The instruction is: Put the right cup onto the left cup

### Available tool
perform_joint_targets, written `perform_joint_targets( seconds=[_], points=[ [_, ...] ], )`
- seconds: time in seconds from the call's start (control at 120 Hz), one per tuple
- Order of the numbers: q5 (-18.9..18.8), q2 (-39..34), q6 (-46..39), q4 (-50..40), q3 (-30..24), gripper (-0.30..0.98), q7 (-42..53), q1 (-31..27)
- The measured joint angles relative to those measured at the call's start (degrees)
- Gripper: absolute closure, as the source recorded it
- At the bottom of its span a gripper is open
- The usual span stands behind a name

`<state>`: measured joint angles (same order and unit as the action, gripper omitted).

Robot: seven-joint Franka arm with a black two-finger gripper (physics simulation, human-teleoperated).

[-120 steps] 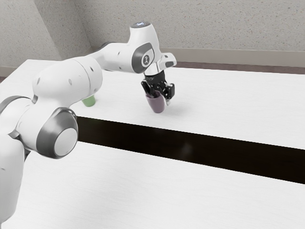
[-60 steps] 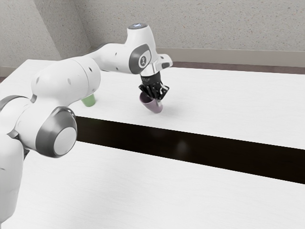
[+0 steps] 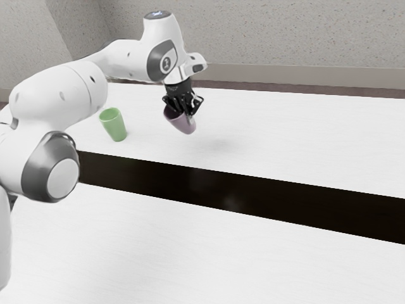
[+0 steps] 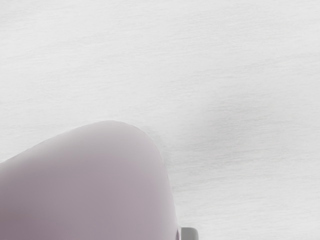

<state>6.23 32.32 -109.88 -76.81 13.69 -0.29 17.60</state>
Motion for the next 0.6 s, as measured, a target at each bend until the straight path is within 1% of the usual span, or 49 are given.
perform_joint_targets(
  seconds=[0.042,0.1,0.208,0.317,0.458,0.533,0.6],
  points=[
    [-0.81,-2.96,0.73,-2.55,0.01,0.78,-0.19,-1.72],
    [-1.65,-5.40,2.31,-3.94,0.09,0.78,-0.42,-4.26],
    [-3.78,-5.81,5.28,-2.04,0.78,0.78,-0.69,-8.41],
    [-5.43,-0.98,9.32,7.23,0.65,0.78,-0.78,-11.96],
    [-6.35,5.75,13.75,15.76,0.72,0.79,-0.66,-16.17],
    [-6.57,9.33,15.94,22.00,0.74,0.79,-0.53,-17.47],
    [-6.68,11.19,17.57,25.78,0.78,0.79,-0.37,-18.26]
  ],
)
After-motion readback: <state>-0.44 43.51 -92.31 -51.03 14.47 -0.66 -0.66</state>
